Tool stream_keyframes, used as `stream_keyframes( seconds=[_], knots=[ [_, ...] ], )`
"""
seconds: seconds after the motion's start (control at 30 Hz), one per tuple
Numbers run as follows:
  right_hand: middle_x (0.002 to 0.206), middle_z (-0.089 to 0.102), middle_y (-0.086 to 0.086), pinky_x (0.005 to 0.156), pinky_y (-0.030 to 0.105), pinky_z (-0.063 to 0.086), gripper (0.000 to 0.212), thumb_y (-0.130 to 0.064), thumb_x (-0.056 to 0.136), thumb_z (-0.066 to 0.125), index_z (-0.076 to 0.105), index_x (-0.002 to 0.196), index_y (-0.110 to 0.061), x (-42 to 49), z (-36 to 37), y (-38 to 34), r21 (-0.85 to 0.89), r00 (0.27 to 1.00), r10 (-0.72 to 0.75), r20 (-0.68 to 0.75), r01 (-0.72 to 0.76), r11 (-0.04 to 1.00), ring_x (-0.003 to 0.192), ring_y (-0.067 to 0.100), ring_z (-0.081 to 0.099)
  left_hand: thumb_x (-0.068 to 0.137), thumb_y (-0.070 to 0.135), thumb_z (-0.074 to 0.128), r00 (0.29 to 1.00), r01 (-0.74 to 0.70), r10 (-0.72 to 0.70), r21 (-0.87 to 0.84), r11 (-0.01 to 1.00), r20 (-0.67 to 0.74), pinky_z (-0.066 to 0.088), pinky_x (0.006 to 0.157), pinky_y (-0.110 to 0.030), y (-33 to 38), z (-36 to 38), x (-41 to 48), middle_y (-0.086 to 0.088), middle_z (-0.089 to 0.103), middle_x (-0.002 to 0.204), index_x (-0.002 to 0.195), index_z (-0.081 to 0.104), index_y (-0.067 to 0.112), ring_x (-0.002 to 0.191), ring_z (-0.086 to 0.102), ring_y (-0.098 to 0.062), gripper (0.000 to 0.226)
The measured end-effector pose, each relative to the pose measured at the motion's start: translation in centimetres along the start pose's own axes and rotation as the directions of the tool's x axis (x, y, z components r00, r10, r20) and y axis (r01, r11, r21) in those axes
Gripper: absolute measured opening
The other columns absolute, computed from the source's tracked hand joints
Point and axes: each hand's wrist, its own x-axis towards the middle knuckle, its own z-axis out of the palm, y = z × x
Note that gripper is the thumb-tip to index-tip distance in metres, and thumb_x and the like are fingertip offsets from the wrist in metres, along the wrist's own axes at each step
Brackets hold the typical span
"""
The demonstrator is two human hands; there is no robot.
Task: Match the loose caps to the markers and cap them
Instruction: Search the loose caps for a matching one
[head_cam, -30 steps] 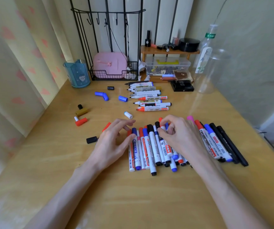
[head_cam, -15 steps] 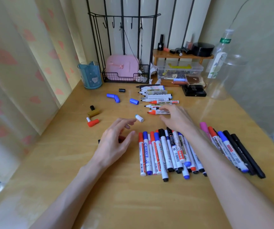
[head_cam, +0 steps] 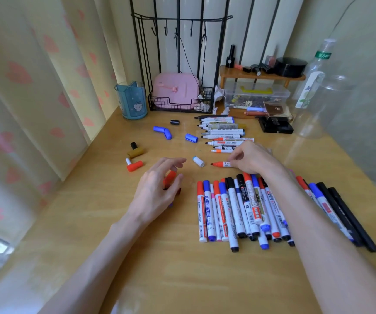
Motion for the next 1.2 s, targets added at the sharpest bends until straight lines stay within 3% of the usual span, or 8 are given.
stream_keyframes(
  seconds=[0.2, 0.33, 0.5, 0.6, 0.7, 0.87, 1.07, 1.2],
  knots=[
    [0.130, 0.067, -0.007, 0.119, 0.054, 0.028, 0.009, -0.033, 0.098, 0.071, 0.075, 0.105, -0.037, 0.1, 0.2, 0.1, 0.023, 1.000, 0.024, 0.021, -0.024, 0.999, 0.129, 0.022, 0.054, 0.099, 0.014, 0.061, 0.994, 0.070, -0.065, 0.057, 0.996, -0.082, 0.043, 0.082, -0.011, -1.7, -1.8, 0.3, 0.012, 0.068, 0.111, 0.131, 0.066, 0.023, 0.106, 0.062, -0.003, 0.034],
    [0.110, 0.066, -0.011, 0.117, 0.050, 0.025, 0.005, -0.035, 0.097, 0.071, 0.072, 0.102, -0.038, -0.1, 0.8, 0.1, 0.040, 1.000, -0.016, 0.009, 0.016, 0.999, 0.125, 0.019, 0.054, 0.097, 0.019, 0.066, 0.986, 0.140, -0.134, 0.056, 0.989, -0.099, 0.052, 0.084, -0.031, -2.4, -1.8, 0.2, 0.013, 0.070, 0.106, 0.125, 0.069, 0.024, 0.103, 0.063, -0.006, 0.029],
    [0.113, 0.069, -0.013, 0.097, 0.035, 0.022, 0.016, -0.029, 0.105, 0.059, 0.067, 0.119, -0.030, -1.7, 1.1, -0.1, 0.191, 0.961, -0.163, -0.223, 0.207, 0.960, 0.108, 0.010, 0.054, 0.091, 0.054, 0.067, 0.975, 0.216, -0.190, 0.268, 0.939, -0.119, 0.041, 0.098, -0.040, -3.0, -0.9, -0.1, 0.010, 0.070, 0.114, 0.116, 0.073, 0.027, 0.123, 0.052, -0.022, 0.037],
    [0.108, 0.068, -0.014, 0.102, 0.036, 0.022, 0.015, -0.026, 0.107, 0.056, 0.065, 0.118, -0.027, -3.0, 0.9, -0.4, 0.190, 0.922, -0.236, -0.308, 0.302, 0.934, 0.096, 0.003, 0.044, 0.090, 0.057, 0.069, 0.962, 0.272, -0.249, 0.304, 0.913, -0.114, 0.040, 0.095, -0.041, -2.8, -0.3, 0.0, 0.007, 0.070, 0.113, 0.109, 0.075, 0.027, 0.124, 0.051, -0.023, 0.036],
    [0.106, 0.069, -0.014, 0.101, 0.034, 0.022, 0.015, -0.022, 0.106, 0.058, 0.066, 0.117, -0.026, -4.3, 1.1, -0.3, 0.195, 0.893, -0.272, -0.358, 0.356, 0.914, 0.099, 0.003, 0.048, 0.091, 0.057, 0.068, 0.957, 0.288, -0.277, 0.294, 0.911, -0.081, 0.042, 0.096, -0.042, -2.8, 0.0, 0.1, 0.006, 0.071, 0.110, 0.100, 0.078, 0.031, 0.121, 0.053, -0.025, 0.030],
    [0.105, 0.068, -0.016, 0.105, 0.033, 0.023, 0.014, -0.020, 0.105, 0.058, 0.066, 0.115, -0.027, -6.5, 1.1, 0.2, 0.215, 0.875, -0.300, -0.380, 0.399, 0.891, 0.102, 0.003, 0.058, 0.088, 0.050, 0.076, 0.960, 0.279, -0.271, 0.202, 0.939, -0.070, 0.046, 0.093, -0.044, -2.6, -0.2, 0.2, 0.012, 0.068, 0.098, 0.084, 0.068, 0.039, 0.111, 0.058, -0.024, 0.013],
    [0.101, 0.065, -0.019, 0.103, 0.036, 0.028, 0.011, -0.020, 0.104, 0.059, 0.064, 0.111, -0.027, -8.9, 2.0, 1.1, 0.158, 0.859, -0.338, -0.385, 0.422, 0.893, 0.099, -0.002, 0.052, 0.076, 0.083, 0.054, 0.971, 0.048, -0.096, 0.215, 0.975, 0.217, 0.039, 0.098, -0.039, -2.7, -1.9, 0.2, 0.018, 0.058, 0.108, 0.094, 0.073, 0.046, 0.113, 0.051, -0.012, 0.045],
    [0.104, 0.063, -0.019, 0.101, 0.038, 0.029, 0.012, -0.025, 0.106, 0.055, 0.062, 0.110, -0.034, -9.7, 3.2, 1.1, 0.078, 0.833, -0.393, -0.390, 0.455, 0.887, 0.101, 0.007, 0.054, 0.087, 0.064, 0.066, 0.966, 0.053, -0.120, 0.276, 0.960, 0.231, 0.041, 0.100, -0.041, -2.3, -1.8, 0.1, 0.014, 0.056, 0.112, 0.102, 0.077, 0.039, 0.111, 0.050, -0.015, 0.031]
  ],
)
